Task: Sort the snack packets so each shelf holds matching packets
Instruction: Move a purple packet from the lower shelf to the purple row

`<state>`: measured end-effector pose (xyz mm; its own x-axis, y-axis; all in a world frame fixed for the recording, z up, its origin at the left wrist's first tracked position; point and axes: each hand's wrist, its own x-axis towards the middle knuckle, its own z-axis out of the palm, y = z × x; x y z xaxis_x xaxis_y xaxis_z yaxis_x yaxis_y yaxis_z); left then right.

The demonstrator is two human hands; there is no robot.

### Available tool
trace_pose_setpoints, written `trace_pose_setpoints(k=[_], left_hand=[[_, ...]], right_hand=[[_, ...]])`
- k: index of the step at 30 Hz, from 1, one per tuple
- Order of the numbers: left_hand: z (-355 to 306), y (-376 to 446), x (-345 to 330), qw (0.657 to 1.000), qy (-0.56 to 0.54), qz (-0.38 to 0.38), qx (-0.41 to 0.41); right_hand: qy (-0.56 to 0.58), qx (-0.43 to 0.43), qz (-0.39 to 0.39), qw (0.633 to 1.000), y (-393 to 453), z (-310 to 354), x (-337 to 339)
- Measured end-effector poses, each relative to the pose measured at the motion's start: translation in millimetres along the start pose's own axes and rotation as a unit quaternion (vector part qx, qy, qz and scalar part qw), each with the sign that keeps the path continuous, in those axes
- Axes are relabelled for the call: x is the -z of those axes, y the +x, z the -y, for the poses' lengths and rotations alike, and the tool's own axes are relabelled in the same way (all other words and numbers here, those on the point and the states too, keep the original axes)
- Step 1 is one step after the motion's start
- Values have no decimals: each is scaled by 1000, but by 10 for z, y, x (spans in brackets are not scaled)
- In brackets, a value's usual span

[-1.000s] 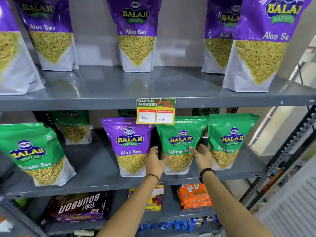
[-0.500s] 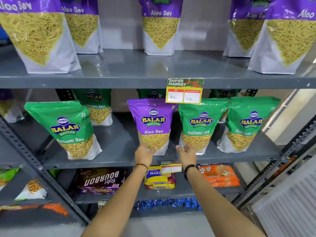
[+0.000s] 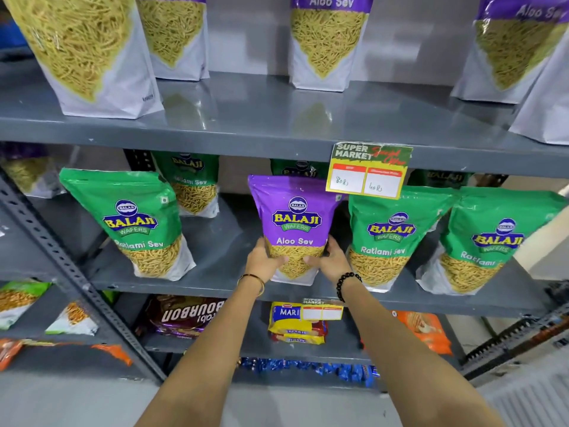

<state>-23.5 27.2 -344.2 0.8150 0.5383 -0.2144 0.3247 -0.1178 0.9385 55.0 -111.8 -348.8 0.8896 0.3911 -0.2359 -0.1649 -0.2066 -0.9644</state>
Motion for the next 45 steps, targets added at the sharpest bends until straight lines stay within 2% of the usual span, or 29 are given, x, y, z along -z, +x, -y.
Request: trace_pose_setpoints(k=[10, 14, 22, 26, 34, 39, 45], left_hand=[[70, -127, 158, 999, -25, -7, -42], [176, -270, 377, 998, -37, -10, -52], [203, -702, 949, 986, -122, -63, -92], [-94, -965, 1238, 969, -164, -106, -150], [-1245, -1289, 1599, 923, -187, -131, -309], [-2111, -1235, 1464, 903, -188, -96, -375], [-2786, -943, 1078, 892, -168, -76, -412]], right_hand=[[-19, 22, 21, 999, -18, -1, -5], [-17, 41, 61, 997, -169, -13, -104], [-3, 111, 123, 986, -670, 313, -364], [38, 155, 146, 976, -991, 733, -480], [109, 301, 102, 942, -1375, 1841, -419], [129, 369, 51, 919, -1426, 2516, -76], [172, 399, -4, 901, -1245, 2987, 366]])
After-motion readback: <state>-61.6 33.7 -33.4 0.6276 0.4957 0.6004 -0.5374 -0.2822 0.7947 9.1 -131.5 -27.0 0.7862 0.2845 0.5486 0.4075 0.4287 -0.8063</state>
